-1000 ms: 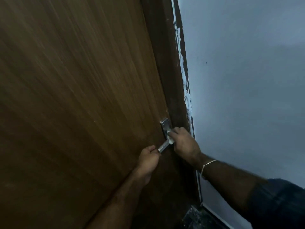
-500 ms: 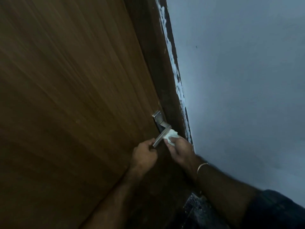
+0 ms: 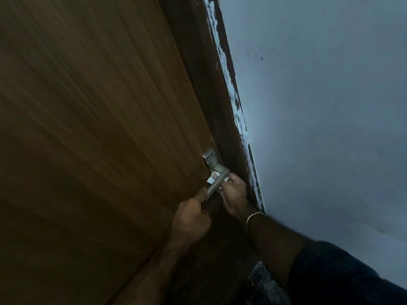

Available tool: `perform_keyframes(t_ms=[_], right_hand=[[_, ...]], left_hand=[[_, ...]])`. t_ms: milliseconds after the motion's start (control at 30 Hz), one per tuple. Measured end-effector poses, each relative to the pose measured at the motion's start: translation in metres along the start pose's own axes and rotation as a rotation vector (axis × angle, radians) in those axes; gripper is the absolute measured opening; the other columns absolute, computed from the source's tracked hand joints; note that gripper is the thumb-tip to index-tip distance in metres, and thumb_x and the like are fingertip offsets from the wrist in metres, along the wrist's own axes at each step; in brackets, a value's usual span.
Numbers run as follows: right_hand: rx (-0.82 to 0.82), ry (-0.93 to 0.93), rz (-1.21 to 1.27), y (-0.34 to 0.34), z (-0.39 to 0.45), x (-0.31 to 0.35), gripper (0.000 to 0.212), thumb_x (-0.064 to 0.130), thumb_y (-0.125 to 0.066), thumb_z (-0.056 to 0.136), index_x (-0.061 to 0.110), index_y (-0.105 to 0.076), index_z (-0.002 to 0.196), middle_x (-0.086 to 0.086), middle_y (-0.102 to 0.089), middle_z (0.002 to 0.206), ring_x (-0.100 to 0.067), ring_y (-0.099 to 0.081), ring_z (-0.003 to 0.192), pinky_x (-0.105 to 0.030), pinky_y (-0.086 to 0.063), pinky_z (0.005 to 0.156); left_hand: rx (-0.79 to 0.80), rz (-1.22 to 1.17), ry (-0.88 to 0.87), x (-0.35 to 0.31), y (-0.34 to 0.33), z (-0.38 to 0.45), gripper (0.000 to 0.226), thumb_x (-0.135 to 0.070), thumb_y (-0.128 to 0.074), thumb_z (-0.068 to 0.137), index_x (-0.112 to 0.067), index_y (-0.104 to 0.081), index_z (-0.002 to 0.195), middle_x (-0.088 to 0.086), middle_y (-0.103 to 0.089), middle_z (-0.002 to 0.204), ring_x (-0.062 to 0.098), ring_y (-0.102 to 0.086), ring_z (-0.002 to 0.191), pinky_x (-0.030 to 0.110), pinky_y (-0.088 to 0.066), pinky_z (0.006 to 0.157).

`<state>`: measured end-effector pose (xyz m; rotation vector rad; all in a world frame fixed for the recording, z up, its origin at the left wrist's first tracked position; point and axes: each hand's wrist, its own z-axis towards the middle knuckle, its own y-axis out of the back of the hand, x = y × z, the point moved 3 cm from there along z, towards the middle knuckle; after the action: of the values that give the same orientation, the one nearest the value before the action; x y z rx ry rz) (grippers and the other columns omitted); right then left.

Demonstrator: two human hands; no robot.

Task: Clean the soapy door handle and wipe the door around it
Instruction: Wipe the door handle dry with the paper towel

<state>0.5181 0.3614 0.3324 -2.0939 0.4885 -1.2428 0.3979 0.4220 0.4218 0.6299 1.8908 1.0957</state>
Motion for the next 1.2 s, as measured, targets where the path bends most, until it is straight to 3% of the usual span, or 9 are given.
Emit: perform_keyframes(t_ms=[133,233,367,500,633,833,967,1067,1200], right_hand=[[0.007,-0.027,-0.07,0.012,0.012,-0.006,0.012,0.001,-0.073,0.085,0.001,-0.064,0.092,-0.014,-0.071,0.088,-0.016,-0.067,0.071,-0.029,-0.055,0.066],[-0.224,-0.098,-0.218,0.039,0.011,-0.019,0.015,0.003,-0.071,0.087,0.0,-0.064,0.1,-0.019,-0.067,0.098,-0.02,-0.065,0.073,-0.025,-0.054,0.059],[-0.46,-0.013,-0.322,0.043,0.004,-0.014,0.022,0.008,-0.064,0.093,0.005,-0.07,0.114,-0.014,-0.071,0.108,-0.029,-0.068,0.1,-0.036,-0.057,0.085],[-0.356,-0.033,-0.172,0.014,0.002,0.004,0.028,0.001,-0.055,0.093,0.002,-0.069,0.118,-0.015,-0.071,0.107,-0.029,-0.068,0.094,-0.04,-0.058,0.086],[-0.218,-0.126,0.021,0.003,-0.001,0.021,0.029,-0.005,-0.052,0.091,0.008,-0.073,0.107,-0.006,-0.07,0.097,-0.016,-0.064,0.083,-0.024,-0.052,0.068],[-0.124,-0.223,0.093,0.006,-0.001,0.033,0.027,0.002,-0.049,0.092,0.007,-0.065,0.114,-0.008,-0.07,0.102,-0.019,-0.064,0.101,-0.03,-0.049,0.101],[0.002,-0.012,-0.325,-0.007,-0.015,0.045,0.024,0.027,-0.058,0.095,0.017,-0.073,0.111,0.001,-0.077,0.095,-0.017,-0.069,0.094,-0.035,-0.054,0.082],[-0.04,0.36,-0.746,-0.022,-0.021,0.055,0.034,0.018,-0.06,0.094,0.02,-0.067,0.128,0.006,-0.072,0.117,-0.012,-0.066,0.103,-0.026,-0.052,0.092],[0.008,0.947,-1.077,-0.042,-0.033,0.069,0.031,-0.005,-0.061,0.087,0.006,-0.073,0.114,-0.006,-0.071,0.117,-0.02,-0.064,0.107,-0.009,-0.042,0.092]], left_hand=[[-0.02,0.016,-0.014,0.002,0.0,0.003,0.071,-0.012,-0.053,0.1,-0.036,-0.026,0.161,0.004,-0.066,0.13,0.005,-0.056,0.069,0.009,-0.042,0.052],[0.01,0.01,0.0,0.0,0.0,0.005,0.07,-0.014,-0.053,0.102,-0.037,-0.024,0.161,0.002,-0.062,0.136,0.007,-0.061,0.075,0.013,-0.046,0.056],[0.042,-0.005,0.014,-0.001,0.001,0.006,0.07,-0.014,-0.052,0.103,-0.037,-0.021,0.162,0.001,-0.061,0.136,0.003,-0.058,0.064,0.01,-0.039,0.043],[0.058,0.003,0.028,-0.001,0.003,0.003,0.07,-0.016,-0.053,0.103,-0.039,-0.021,0.162,0.003,-0.062,0.132,0.006,-0.06,0.072,0.013,-0.043,0.05],[0.047,0.033,0.012,-0.004,0.006,0.0,0.072,-0.014,-0.053,0.101,-0.037,-0.022,0.162,0.004,-0.057,0.142,0.012,-0.066,0.096,0.026,-0.058,0.076],[0.037,0.042,0.042,-0.005,0.004,0.001,0.075,-0.013,-0.055,0.1,-0.04,-0.021,0.161,0.0,-0.055,0.141,0.01,-0.065,0.094,0.021,-0.054,0.069],[0.021,0.039,0.031,-0.003,0.004,0.004,0.073,-0.017,-0.057,0.099,-0.038,-0.025,0.161,-0.001,-0.054,0.145,0.005,-0.061,0.091,0.024,-0.055,0.078],[0.018,0.075,0.017,-0.003,0.004,0.001,0.072,-0.014,-0.055,0.098,-0.035,-0.027,0.162,0.003,-0.056,0.146,0.018,-0.067,0.112,0.036,-0.057,0.099],[0.022,0.062,0.022,-0.002,0.006,-0.002,0.067,-0.014,-0.055,0.099,-0.031,-0.034,0.16,0.004,-0.058,0.143,0.022,-0.067,0.112,0.033,-0.058,0.096]])
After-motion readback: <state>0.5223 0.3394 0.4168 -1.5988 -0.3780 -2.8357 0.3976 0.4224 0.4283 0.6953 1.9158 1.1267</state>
